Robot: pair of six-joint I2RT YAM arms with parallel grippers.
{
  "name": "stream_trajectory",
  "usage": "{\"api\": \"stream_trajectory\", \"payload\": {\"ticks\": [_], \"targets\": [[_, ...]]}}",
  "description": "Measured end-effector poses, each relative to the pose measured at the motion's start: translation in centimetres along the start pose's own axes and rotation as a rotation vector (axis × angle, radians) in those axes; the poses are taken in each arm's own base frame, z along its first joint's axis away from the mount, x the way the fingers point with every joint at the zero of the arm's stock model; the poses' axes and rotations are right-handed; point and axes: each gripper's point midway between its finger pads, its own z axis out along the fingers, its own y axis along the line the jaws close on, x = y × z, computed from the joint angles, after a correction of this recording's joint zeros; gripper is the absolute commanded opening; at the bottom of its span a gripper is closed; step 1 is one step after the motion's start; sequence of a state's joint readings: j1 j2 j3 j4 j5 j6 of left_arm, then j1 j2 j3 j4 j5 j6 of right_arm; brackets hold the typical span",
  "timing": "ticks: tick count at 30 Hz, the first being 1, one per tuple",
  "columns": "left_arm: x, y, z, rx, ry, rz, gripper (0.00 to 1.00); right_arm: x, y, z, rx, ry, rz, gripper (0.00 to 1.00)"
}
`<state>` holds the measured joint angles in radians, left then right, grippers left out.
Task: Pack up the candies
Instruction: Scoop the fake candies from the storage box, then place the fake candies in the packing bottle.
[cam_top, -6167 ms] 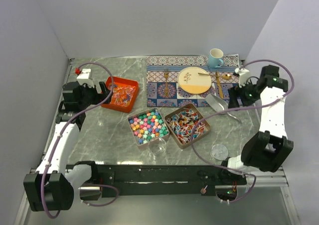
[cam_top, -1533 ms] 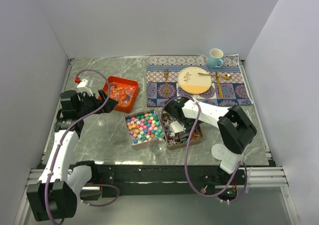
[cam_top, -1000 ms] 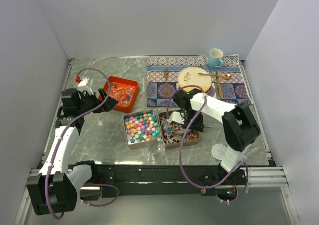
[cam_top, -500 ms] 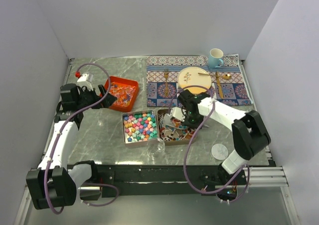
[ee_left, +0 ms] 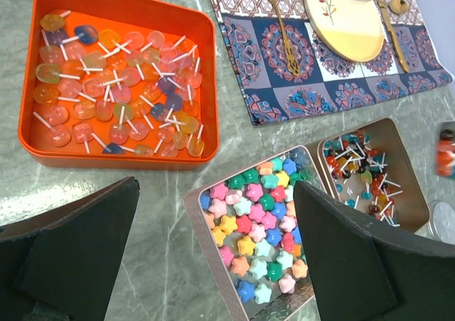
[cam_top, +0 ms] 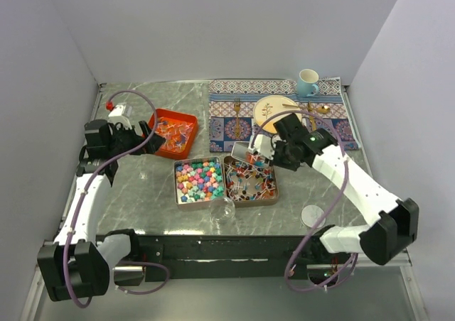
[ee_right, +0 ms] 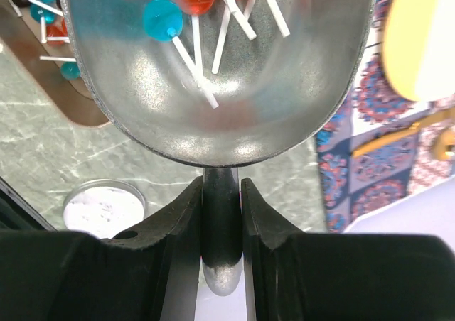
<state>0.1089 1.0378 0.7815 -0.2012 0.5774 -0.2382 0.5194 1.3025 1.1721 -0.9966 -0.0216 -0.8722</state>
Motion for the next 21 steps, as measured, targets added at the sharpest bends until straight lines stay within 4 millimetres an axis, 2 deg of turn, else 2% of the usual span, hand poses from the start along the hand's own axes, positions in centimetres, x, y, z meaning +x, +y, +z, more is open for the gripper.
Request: {"api": "stream_trajectory", "payload": {"ticks": [4,11,14,21], "targets": [[-0.6,-0.3,-0.7,-0.002,-0.028,0.014,0.97,-0.8,0.8,-1.6,0.012,-0.033,-0.066,0.0],[-2.4,-1.1,-2.7,-0.008,-0.111,0.053,0.97,-3.6,5.3,-2.5,-0.034,-0.027,-0.346,0.0],[-2.8,-1.1,-3.4,-0.02,-0.141,0.057,0.97,-3.7,6.2,-2.8,-0.028,0.008,-0.438,0.0],[-3.2,-0.4,-4.4,-0.058,-0.177,0.055,0.97,-2.8,6.9,-2.6,0.014,0.137,-0.588,0.0]]}}
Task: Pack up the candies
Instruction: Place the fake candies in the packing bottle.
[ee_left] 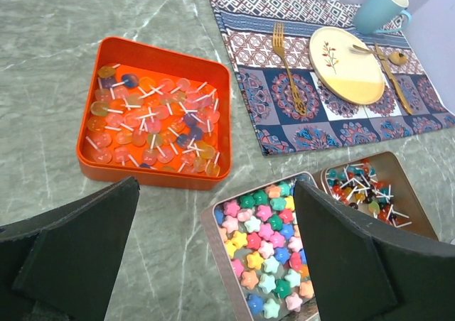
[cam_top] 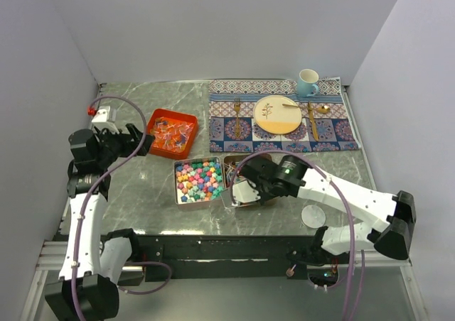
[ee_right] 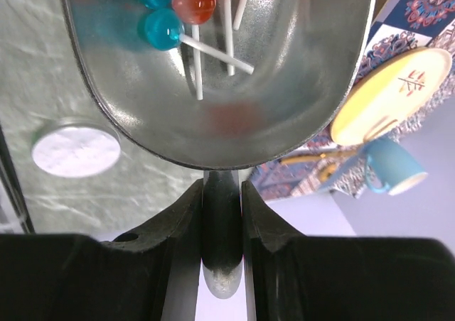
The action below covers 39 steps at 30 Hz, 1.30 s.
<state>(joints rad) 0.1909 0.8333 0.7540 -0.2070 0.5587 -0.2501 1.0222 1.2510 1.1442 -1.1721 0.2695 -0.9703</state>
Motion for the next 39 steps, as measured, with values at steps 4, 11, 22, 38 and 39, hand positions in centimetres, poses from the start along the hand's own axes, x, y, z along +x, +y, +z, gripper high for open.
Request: {"api": "stream_trajectory", "payload": {"ticks": [4,11,22,38,39], "targets": [[-0.2,0.2,-0.4,-0.014,-0.02,0.0,0.96,0.0,-0.4,0.2,-0.001,0.078,-0.049,0.0],[-0.4,0.3,-1.3,-0.028,-0.054,-0.007,0.96,-0.9,-2.4,-1.0,0.077,0.16,-0.121,0.0],[-0.2,0.2,-2.0,-0.035,-0.086,-0.002,0.96,-0.6,-3.2,-2.3,0.145,0.256,-0.215,0.0],[-0.9,0.3,-1.6,-0.028,-0.112,-0.013,0.96,-0.8,-5.2,-4.3,0.205,0.325,-0.244,0.0],[-0.9,0.4,-1.5,-0.028,-0.11,-0.016,0.97,-0.8,-5.2,-4.3,0.203,0.328,-0.246,0.0]]}}
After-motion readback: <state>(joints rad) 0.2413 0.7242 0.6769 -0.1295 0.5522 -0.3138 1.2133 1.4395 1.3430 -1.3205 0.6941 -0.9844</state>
